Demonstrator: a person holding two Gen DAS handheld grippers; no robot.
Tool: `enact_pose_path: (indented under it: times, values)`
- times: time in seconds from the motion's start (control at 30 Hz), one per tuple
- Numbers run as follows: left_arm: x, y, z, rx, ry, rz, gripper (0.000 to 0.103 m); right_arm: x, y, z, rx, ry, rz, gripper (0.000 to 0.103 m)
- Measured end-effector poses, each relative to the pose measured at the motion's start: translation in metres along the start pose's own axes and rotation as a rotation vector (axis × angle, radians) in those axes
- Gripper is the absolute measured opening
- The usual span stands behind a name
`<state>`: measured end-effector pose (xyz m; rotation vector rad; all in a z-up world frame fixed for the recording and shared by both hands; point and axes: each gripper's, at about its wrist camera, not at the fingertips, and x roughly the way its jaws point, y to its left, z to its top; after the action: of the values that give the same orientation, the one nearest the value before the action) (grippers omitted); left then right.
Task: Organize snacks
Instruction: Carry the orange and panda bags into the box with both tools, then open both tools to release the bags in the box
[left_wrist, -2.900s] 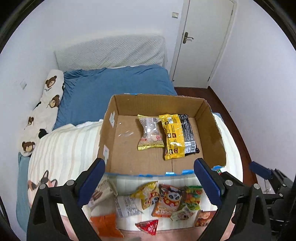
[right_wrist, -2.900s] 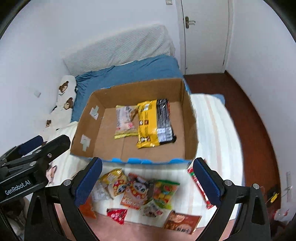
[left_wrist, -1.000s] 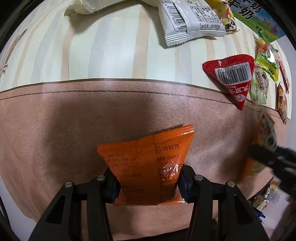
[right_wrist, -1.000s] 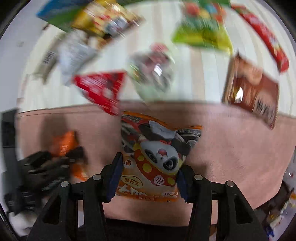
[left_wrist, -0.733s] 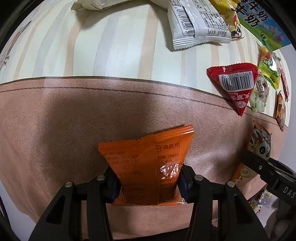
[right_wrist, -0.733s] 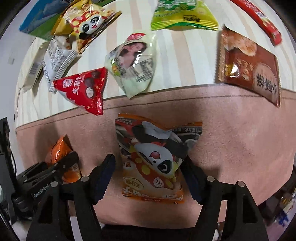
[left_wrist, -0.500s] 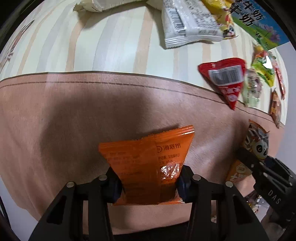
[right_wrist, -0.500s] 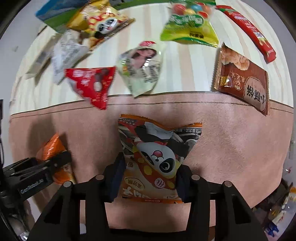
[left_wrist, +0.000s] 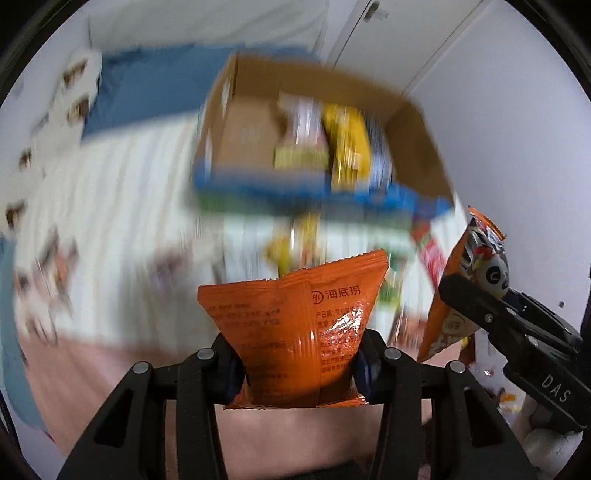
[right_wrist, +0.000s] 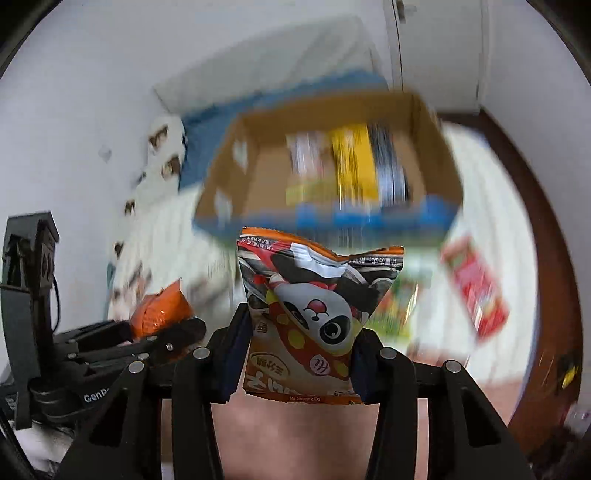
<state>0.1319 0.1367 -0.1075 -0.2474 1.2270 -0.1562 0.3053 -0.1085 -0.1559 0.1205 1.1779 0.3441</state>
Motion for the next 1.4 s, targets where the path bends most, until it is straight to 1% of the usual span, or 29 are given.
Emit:
enact_pose_path:
  times: [0.07,0.1,0.13,0.2,0.27,0.33,0.4,0.5,0.57,0.77,0.87,0.97,1.0,1.03,1.07,1.1,1.13,1.2,1.23,1.4]
  values:
    - [-0.01,-0.002,0.031,0.003,-0.03,0.006,0.044,0.003,0.006,0.043,-0.027,-0.041,-0.019,0.049]
    - [0.0,-0.011,0.05,0.004,-0.029,0.01,0.044,0.001,0.005,0.059,-0.035,-0.057,-0.031,0.049]
    - [0.003,-0.009,0.07,-0.01,-0.023,0.008,0.044,0.003,0.007,0.081,-0.046,-0.067,-0.046,0.049]
    - [0.023,-0.007,0.108,-0.039,0.012,0.015,0.044,0.015,0.012,0.107,-0.059,-0.068,-0.072,0.049]
    - [0.045,0.003,0.138,-0.065,0.06,0.033,0.044,0.04,0.012,0.133,-0.042,-0.032,-0.067,0.049]
    - [0.071,0.011,0.155,-0.073,0.109,0.048,0.044,0.068,0.011,0.153,-0.034,0.007,-0.084,0.049]
    - [0.103,0.015,0.164,-0.092,0.159,0.044,0.044,0.091,0.006,0.165,-0.021,0.059,-0.091,0.049]
    - [0.139,0.019,0.173,-0.102,0.248,0.018,0.044,0.13,-0.004,0.166,0.019,0.142,-0.07,0.049]
    - [0.158,0.02,0.17,-0.092,0.304,0.021,0.044,0.154,-0.01,0.167,0.026,0.179,-0.066,0.049]
    - [0.188,0.026,0.165,-0.082,0.37,0.034,0.044,0.196,-0.018,0.163,0.029,0.248,-0.044,0.049]
    - [0.195,0.029,0.161,-0.068,0.385,0.048,0.044,0.21,-0.02,0.16,0.019,0.28,-0.033,0.049]
    - [0.199,0.031,0.158,-0.064,0.402,0.064,0.044,0.221,-0.022,0.159,0.02,0.336,-0.007,0.051]
    - [0.2,0.031,0.157,-0.063,0.407,0.063,0.044,0.223,-0.022,0.159,0.014,0.347,-0.01,0.055]
    - [0.199,0.031,0.157,-0.063,0.408,0.058,0.044,0.225,-0.024,0.161,0.005,0.354,-0.031,0.065]
    - [0.197,0.032,0.157,-0.067,0.402,0.05,0.044,0.224,-0.026,0.163,0.002,0.354,-0.048,0.071]
    - [0.196,0.032,0.157,-0.069,0.398,0.044,0.044,0.225,-0.03,0.165,0.004,0.359,-0.06,0.083]
    - [0.196,0.033,0.156,-0.074,0.393,0.036,0.046,0.225,-0.033,0.166,0.012,0.365,-0.06,0.091]
    - [0.192,0.033,0.155,-0.083,0.379,0.011,0.049,0.224,-0.039,0.169,0.029,0.37,-0.051,0.096]
    - [0.192,0.033,0.155,-0.082,0.384,0.0,0.052,0.223,-0.04,0.17,0.025,0.368,-0.052,0.097]
    - [0.184,0.027,0.152,-0.073,0.367,0.007,0.061,0.212,-0.045,0.172,0.035,0.348,-0.059,0.097]
